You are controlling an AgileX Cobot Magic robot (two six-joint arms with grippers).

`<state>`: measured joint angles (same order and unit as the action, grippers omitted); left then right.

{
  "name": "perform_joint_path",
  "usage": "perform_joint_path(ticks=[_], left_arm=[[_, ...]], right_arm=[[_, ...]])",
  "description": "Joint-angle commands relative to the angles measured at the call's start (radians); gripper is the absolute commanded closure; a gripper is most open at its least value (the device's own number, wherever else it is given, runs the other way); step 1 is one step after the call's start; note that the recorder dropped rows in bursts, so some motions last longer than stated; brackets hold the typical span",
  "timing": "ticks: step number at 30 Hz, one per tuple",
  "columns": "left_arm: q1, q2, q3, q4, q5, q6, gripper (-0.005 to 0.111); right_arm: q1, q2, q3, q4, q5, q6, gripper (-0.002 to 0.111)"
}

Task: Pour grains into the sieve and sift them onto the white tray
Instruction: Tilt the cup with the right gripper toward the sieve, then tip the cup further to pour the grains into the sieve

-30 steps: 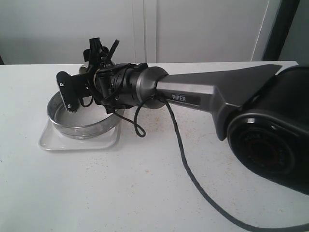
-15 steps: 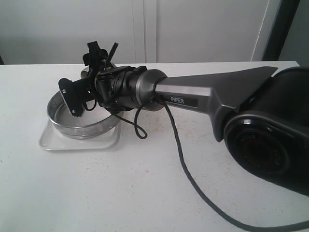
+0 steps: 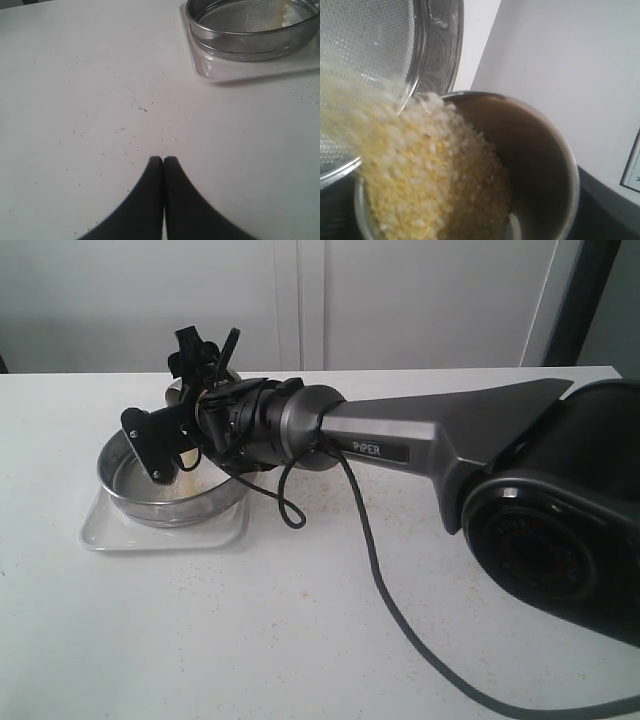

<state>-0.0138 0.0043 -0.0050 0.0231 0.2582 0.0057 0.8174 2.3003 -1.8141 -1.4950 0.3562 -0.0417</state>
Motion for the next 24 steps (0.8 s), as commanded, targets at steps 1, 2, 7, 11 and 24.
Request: perform_joint_path(ticks=[1,2,7,11,24], left_arm=[[0.003,-0.004,0.005,-0.007,-0.002,0.003,0.107],[0.003,-0.004,0.005,-0.007,-0.002,0.003,0.107],[0.003,-0.004,0.005,-0.007,-0.002,0.003,0.107],[0.003,-0.004,0.005,-0.007,-0.002,0.003,0.107],[0.003,-0.004,0.005,-0.007,-0.002,0.003,0.107]], right_arm=[[0.0,-0.006,-0.012,-0.025,0.002,-0.006,0.108],[0.0,-0.006,-0.012,-0.027,0.002,-0.006,0.108],[0.0,-0.006,-0.012,-0.052,0.002,-0.006,0.108],[0.0,-0.006,-0.012,-0.087,0.002,-0.006,0.108],[0.0,-0.006,-0.012,-0.17,0.002,-0.006,0.108]])
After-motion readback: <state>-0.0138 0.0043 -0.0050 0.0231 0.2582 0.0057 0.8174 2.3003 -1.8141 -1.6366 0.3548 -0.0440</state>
